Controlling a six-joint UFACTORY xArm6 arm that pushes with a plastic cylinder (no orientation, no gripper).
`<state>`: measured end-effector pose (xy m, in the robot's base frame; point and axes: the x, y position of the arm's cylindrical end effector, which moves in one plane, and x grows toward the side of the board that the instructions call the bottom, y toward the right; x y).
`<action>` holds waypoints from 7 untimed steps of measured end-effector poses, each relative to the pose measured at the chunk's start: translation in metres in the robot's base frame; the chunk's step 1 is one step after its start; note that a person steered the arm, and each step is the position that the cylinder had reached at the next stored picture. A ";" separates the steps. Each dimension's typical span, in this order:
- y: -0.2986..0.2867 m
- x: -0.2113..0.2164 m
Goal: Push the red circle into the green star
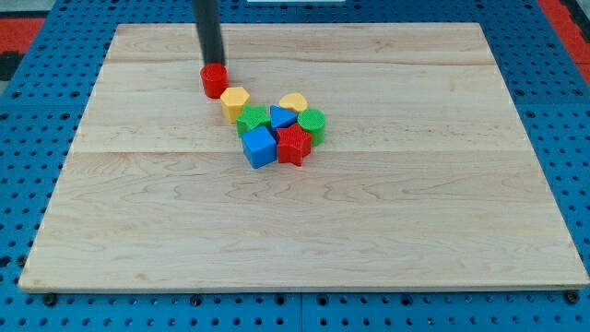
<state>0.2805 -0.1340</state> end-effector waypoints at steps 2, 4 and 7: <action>0.014 0.036; 0.060 0.026; 0.083 0.065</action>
